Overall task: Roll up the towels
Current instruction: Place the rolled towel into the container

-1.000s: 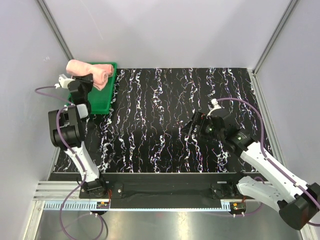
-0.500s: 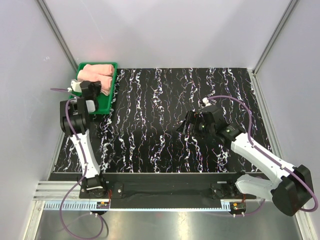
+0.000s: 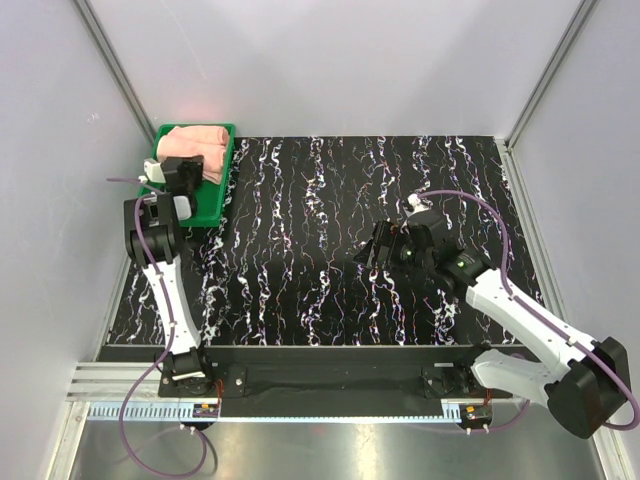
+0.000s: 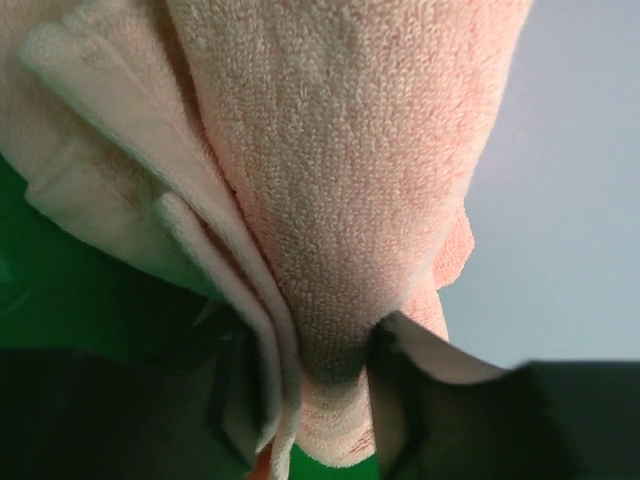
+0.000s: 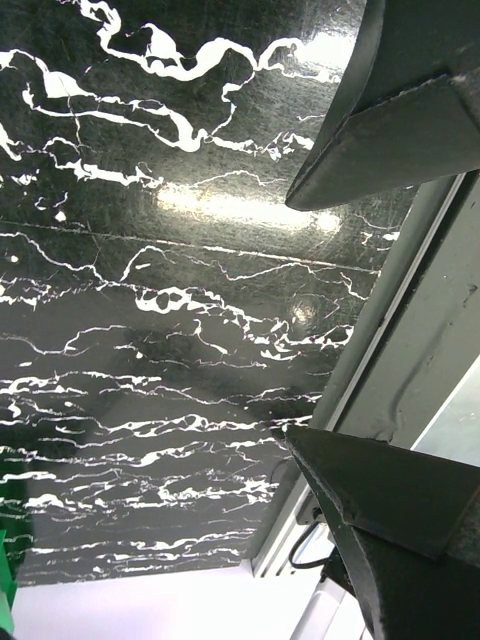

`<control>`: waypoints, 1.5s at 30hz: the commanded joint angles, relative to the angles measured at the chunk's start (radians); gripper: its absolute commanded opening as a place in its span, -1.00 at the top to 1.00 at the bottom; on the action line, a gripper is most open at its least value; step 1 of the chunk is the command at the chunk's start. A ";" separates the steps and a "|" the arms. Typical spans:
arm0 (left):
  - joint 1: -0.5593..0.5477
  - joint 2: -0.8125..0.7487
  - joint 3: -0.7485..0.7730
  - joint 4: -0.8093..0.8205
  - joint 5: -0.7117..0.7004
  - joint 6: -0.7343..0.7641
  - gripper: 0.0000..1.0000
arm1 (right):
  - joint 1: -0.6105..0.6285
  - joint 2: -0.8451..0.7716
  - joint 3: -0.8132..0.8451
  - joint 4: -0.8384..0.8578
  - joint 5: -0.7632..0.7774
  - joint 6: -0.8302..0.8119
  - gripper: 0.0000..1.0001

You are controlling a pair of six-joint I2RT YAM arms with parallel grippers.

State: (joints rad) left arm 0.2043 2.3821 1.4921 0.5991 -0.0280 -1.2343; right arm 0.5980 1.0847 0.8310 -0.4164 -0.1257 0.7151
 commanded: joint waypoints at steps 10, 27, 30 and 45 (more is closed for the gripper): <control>0.043 -0.115 -0.036 -0.165 0.162 0.071 -0.79 | 0.006 -0.115 0.014 -0.027 0.005 0.009 -0.93; 0.099 -0.415 -0.248 -0.329 0.195 0.119 -0.87 | 0.006 -0.292 -0.024 -0.145 0.028 0.012 -0.94; 0.099 -0.533 -0.335 -0.305 0.172 0.156 -0.87 | 0.006 -0.307 -0.020 -0.160 0.034 0.004 -0.94; 0.116 -1.201 -0.877 -0.114 0.267 0.366 -0.98 | 0.008 -0.267 -0.015 -0.088 -0.014 -0.025 -0.96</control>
State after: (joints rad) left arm 0.3168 1.3170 0.6254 0.5240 0.2401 -1.0283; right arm 0.5980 0.8139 0.8047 -0.5644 -0.1234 0.7109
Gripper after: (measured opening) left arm 0.984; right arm 0.976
